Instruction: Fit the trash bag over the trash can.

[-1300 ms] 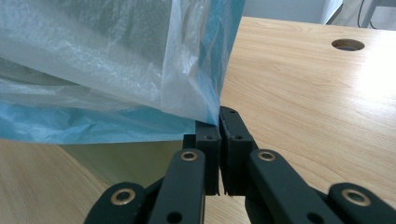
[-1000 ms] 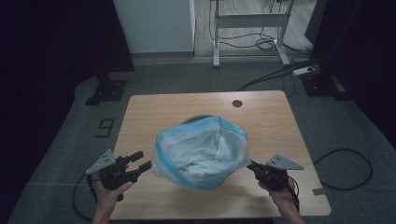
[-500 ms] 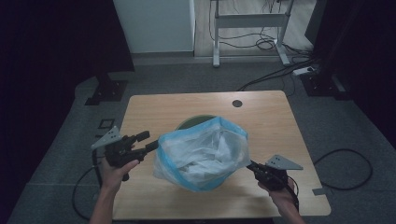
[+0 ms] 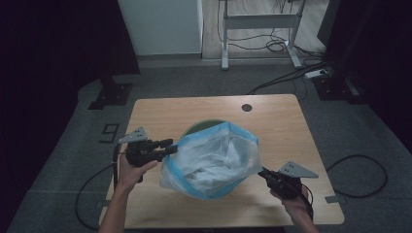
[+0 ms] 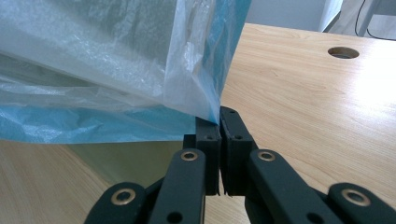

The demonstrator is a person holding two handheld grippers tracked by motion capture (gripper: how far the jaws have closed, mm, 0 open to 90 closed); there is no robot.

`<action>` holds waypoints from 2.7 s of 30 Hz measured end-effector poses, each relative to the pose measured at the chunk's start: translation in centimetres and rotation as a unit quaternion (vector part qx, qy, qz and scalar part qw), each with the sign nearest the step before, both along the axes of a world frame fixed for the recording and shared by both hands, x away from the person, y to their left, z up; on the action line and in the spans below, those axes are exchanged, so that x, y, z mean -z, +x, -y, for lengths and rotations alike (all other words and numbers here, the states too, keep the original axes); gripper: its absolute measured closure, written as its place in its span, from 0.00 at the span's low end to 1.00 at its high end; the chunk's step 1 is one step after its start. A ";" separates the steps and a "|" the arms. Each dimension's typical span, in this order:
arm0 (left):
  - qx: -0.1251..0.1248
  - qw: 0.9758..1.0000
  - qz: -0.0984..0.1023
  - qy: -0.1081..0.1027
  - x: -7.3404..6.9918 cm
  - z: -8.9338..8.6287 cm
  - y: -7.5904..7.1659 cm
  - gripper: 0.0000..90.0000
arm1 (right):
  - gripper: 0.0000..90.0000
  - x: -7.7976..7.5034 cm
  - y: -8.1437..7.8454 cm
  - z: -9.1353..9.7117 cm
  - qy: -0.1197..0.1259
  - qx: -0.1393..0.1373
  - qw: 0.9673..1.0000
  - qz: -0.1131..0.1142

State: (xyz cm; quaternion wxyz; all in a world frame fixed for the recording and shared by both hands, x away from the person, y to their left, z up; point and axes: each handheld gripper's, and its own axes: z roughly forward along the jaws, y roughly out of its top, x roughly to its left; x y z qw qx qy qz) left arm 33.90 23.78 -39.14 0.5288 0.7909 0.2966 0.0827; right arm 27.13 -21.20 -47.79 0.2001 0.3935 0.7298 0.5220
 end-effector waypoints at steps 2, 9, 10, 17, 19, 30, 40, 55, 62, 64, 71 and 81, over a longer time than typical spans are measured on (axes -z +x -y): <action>0.001 1.000 0.008 0.007 0.0 0.1 -0.2 0.83 | 0.96 -0.1 0.0 0.0 -0.001 0.001 1.000 0.000; -0.007 1.000 0.029 0.007 -0.1 0.2 -0.4 1.00 | 0.96 -0.1 0.1 -0.2 -0.001 0.002 1.000 0.000; -0.009 0.999 0.033 0.006 -0.1 0.2 -0.4 1.00 | 0.96 -0.1 0.1 -0.2 -0.001 0.002 1.000 0.001; -0.021 0.999 0.042 -0.012 -0.3 -0.4 -0.7 1.00 | 0.96 0.0 0.0 0.3 0.001 0.010 1.000 0.002; -0.028 0.998 0.046 -0.011 -0.4 -0.5 -0.7 1.00 | 0.96 0.0 0.0 0.3 0.000 0.010 1.000 0.002; -0.090 0.994 0.066 -0.009 -0.8 -0.9 -0.2 1.00 | 0.96 -0.3 0.4 0.3 0.003 0.017 1.000 0.009; -0.114 0.991 0.071 0.000 -0.7 -0.4 1.5 1.00 | 0.95 -1.7 1.1 0.3 0.013 0.019 0.999 0.024; -0.119 0.991 0.061 -0.015 0.2 -0.7 1.4 1.00 | 0.51 -3.3 0.6 2.1 0.059 -0.009 0.997 0.047; -0.109 0.991 0.069 -0.024 -0.4 -0.3 0.9 1.00 | 0.42 -5.5 0.0 2.7 0.094 -0.041 0.992 0.069; -0.107 0.991 0.070 -0.027 -0.5 -0.2 0.7 1.00 | 0.39 -5.6 -0.2 2.7 0.086 -0.054 0.993 0.060; -0.105 0.992 0.071 -0.030 -0.6 -0.2 0.4 1.00 | 0.38 -5.0 -0.6 2.9 0.067 -0.051 0.995 0.048; -0.102 0.992 0.070 -0.034 -0.6 -0.2 0.4 1.00 | 0.35 -7.4 2.6 0.7 0.092 -0.044 0.994 0.039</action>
